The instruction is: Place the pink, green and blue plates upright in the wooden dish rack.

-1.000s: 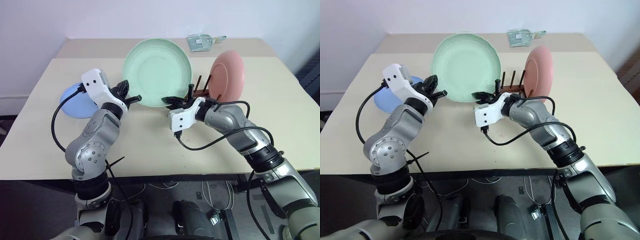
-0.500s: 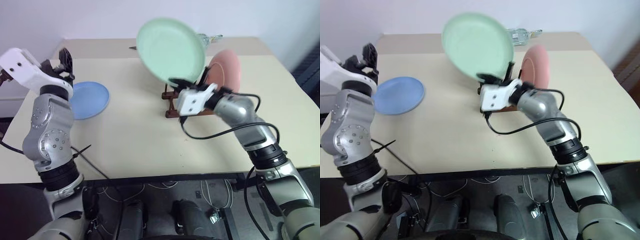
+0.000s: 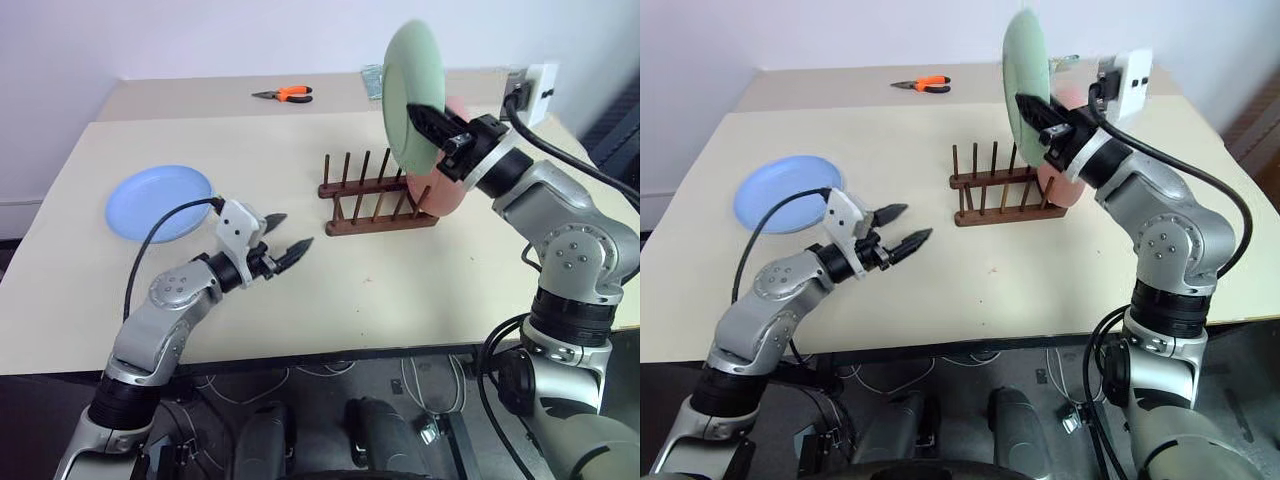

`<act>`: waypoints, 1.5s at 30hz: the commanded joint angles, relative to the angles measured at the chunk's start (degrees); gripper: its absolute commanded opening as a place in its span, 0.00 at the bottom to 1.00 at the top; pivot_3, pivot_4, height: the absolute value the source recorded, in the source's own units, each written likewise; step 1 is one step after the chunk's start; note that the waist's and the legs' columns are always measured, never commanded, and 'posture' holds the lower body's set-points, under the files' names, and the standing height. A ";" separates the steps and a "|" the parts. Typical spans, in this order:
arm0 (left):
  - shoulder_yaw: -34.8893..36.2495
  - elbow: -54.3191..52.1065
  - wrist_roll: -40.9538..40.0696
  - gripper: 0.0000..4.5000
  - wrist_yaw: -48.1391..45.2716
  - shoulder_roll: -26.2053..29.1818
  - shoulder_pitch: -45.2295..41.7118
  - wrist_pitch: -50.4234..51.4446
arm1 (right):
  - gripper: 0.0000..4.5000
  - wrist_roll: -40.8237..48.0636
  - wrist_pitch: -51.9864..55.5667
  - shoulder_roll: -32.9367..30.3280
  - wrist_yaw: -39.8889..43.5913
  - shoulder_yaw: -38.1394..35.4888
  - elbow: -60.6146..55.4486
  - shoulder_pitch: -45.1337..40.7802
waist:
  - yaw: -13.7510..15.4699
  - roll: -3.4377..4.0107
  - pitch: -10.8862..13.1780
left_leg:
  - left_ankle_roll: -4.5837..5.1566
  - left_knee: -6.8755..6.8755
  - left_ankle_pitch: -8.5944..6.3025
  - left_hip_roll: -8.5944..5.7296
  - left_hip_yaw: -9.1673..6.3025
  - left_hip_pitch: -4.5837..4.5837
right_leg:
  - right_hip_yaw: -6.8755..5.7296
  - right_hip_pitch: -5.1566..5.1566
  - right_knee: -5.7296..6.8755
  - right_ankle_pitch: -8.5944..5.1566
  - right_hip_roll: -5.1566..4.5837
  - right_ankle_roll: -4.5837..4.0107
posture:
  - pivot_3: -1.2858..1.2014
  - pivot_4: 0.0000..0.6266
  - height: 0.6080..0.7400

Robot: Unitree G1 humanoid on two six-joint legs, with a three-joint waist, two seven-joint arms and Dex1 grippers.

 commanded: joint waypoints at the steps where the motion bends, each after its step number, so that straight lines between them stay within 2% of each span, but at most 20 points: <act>1: 0.46 -1.29 1.00 0.75 -1.07 0.25 0.54 -0.38 | 0.00 4.64 1.36 1.04 -2.86 -3.11 -1.29 -2.08 | 0.13 0.00 0.00 | 0.00 0.01 0.00 0.01 0.00 -0.02 | -0.02 0.00 0.00 0.00 0.01 0.00 | 0.52 0.24 1.00; 5: 0.81 -1.98 1.21 0.75 -1.23 -0.37 1.18 0.09 | 0.00 6.67 2.72 1.68 -4.83 -3.31 0.54 -2.57 | 0.26 -0.01 0.00 | 0.04 0.16 0.00 0.00 0.02 -0.02 | -0.02 0.10 -0.02 0.01 0.00 0.02 | 0.52 0.24 1.00; 15: 1.05 -4.22 1.93 0.75 -0.72 -0.88 2.48 1.35 | 0.00 3.12 2.25 1.76 -6.32 -0.61 9.16 -4.14 | 0.36 -0.01 0.00 | 0.10 0.17 0.02 0.00 0.04 -0.02 | -0.06 0.14 -0.02 0.01 0.01 0.02 | 0.52 0.24 1.00; 16: 1.09 -4.24 2.11 0.76 -0.67 -0.94 2.47 1.48 | 0.17 2.70 2.04 1.55 -5.88 -0.25 9.76 -4.33 | 0.37 -0.01 0.00 | 0.10 0.17 0.02 0.00 0.04 -0.02 | -0.06 0.14 -0.02 0.01 0.01 0.02 | 0.52 0.24 1.00; 17: 1.12 -4.23 2.24 0.76 -0.63 -1.00 2.45 1.58 | 0.22 2.37 1.86 1.39 -5.56 0.02 10.11 -4.45 | 0.37 -0.01 0.00 | 0.11 0.17 0.02 0.00 0.04 -0.02 | -0.06 0.14 -0.02 0.01 0.02 0.03 | 0.52 0.24 1.00; 22: 1.55 -4.14 3.10 0.76 0.65 -1.47 2.44 1.80 | 0.73 -4.49 -2.98 -1.46 -2.65 4.77 9.24 -4.87 | 0.40 -0.01 0.00 | 0.11 0.18 0.02 0.00 0.05 -0.02 | -0.07 0.14 -0.02 0.01 0.04 0.03 | 0.52 0.24 1.00; 24: 3.05 -3.77 0.98 0.76 1.16 -2.74 2.26 2.72 | 0.73 -7.34 -5.28 -2.71 -1.88 6.46 8.76 -4.97 | 0.41 -0.01 0.00 | 0.11 0.18 0.02 0.00 0.05 -0.02 | -0.07 0.14 -0.02 0.01 0.05 0.03 | 0.52 0.24 1.00; 28: 7.04 -2.51 -2.21 0.98 3.80 -5.70 0.63 5.44 | 0.74 -14.49 -11.53 -6.20 1.00 10.88 7.67 -5.04 | 0.42 -0.03 0.00 | 0.11 0.20 0.02 0.00 0.05 -0.02 | -0.07 0.15 -0.02 0.01 0.09 0.04 | 0.52 0.24 1.00; 31: 11.59 -0.02 -1.76 0.98 10.96 -9.44 -1.84 6.15 | 0.74 -21.52 -19.24 -8.58 2.71 14.20 6.80 -4.88 | 0.46 -0.04 0.00 | 0.11 0.23 0.02 0.02 0.05 -0.02 | -0.06 0.16 -0.02 0.01 0.14 0.05 | 0.52 0.24 1.00; 33: 16.38 2.34 -0.90 0.98 18.96 -12.68 -4.38 6.99 | 0.74 -25.33 -25.56 -9.18 3.79 15.39 6.11 -5.14 | 0.49 -0.04 0.00 | 0.11 0.25 0.02 0.03 0.05 -0.01 | -0.06 0.17 -0.02 0.02 0.17 0.06 | 0.52 0.24 1.00; 36: 28.10 7.09 0.80 0.98 40.37 -20.17 -9.94 9.71 | 0.74 -29.56 -33.57 -9.34 5.22 16.50 5.13 -6.59 | 0.44 -0.08 0.02 | 0.11 0.29 0.02 0.06 0.05 -0.02 | -0.05 0.17 -0.01 0.05 0.24 0.13 | 0.52 0.24 1.00; 38: 34.73 7.16 0.49 0.98 50.55 -24.60 -11.79 9.71 | 0.74 -30.94 -37.26 -9.12 6.75 17.30 4.58 -7.21 | 0.40 -0.10 0.01 | 0.11 0.30 0.02 0.08 0.05 -0.01 | -0.04 0.18 -0.01 0.06 0.28 0.15 | 0.52 0.24 1.00; 41: 36.60 4.97 1.56 0.98 55.46 -26.11 -11.96 12.17 | 0.74 -30.39 -39.28 -8.56 10.91 19.05 1.73 -6.63 | 0.56 -0.16 0.00 | 0.11 0.28 0.02 0.12 0.05 -0.01 | -0.03 0.18 -0.03 0.07 0.32 0.16 | 0.52 0.24 1.00; 45: 40.14 6.84 -2.33 0.98 58.18 -25.73 -13.70 18.96 | 0.74 -29.16 -39.16 -7.98 15.91 22.21 -2.27 -3.33 | 1.13 -0.38 -0.04 | 0.09 0.34 0.03 0.12 0.03 -0.02 | -0.04 0.22 -0.02 0.07 0.30 0.17 | 0.52 0.24 1.00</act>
